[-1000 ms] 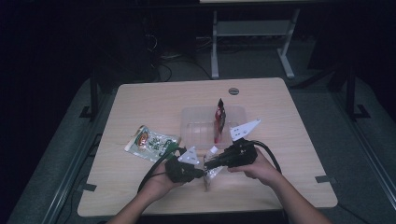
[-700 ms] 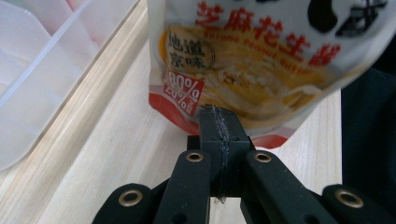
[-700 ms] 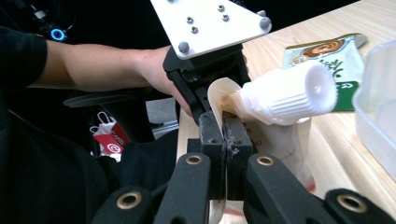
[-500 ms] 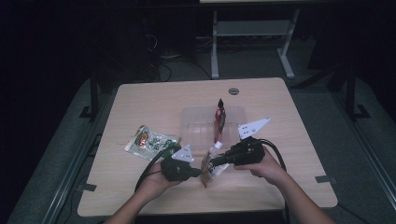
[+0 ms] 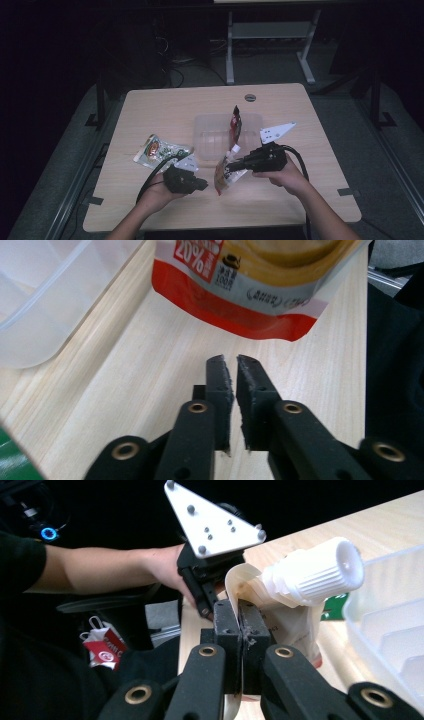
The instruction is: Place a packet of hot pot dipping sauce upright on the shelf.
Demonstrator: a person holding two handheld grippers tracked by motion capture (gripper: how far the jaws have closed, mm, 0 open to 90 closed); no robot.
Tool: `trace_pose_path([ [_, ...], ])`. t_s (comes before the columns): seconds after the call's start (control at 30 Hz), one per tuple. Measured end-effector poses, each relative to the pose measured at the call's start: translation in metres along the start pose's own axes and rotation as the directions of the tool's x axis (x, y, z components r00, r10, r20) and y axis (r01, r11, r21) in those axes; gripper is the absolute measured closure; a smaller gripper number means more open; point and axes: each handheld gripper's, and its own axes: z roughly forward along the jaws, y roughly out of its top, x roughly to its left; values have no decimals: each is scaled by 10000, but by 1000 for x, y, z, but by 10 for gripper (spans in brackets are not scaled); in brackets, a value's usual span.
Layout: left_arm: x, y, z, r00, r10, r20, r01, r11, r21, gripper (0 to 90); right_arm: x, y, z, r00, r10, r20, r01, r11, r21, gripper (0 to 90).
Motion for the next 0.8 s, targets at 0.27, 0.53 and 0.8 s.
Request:
trace_pose_path([
  [0.27, 5, -3, 3, 9995, -103, -283, 110, 9996, 247, 637, -6, 16, -5, 9984, -57, 564, 79, 9992, -393, 890],
  [0.53, 7, -5, 7, 9991, -343, -260, 352, 9987, 358, 473, -16, 33, -10, 9950, -96, 994, 172, 9970, -754, 889],
  [0.8, 7, -7, 12, 9992, -388, -94, 392, 9975, 591, 401, -28, 54, -13, 9891, 60, 1471, 93, 9946, -1032, 888],
])
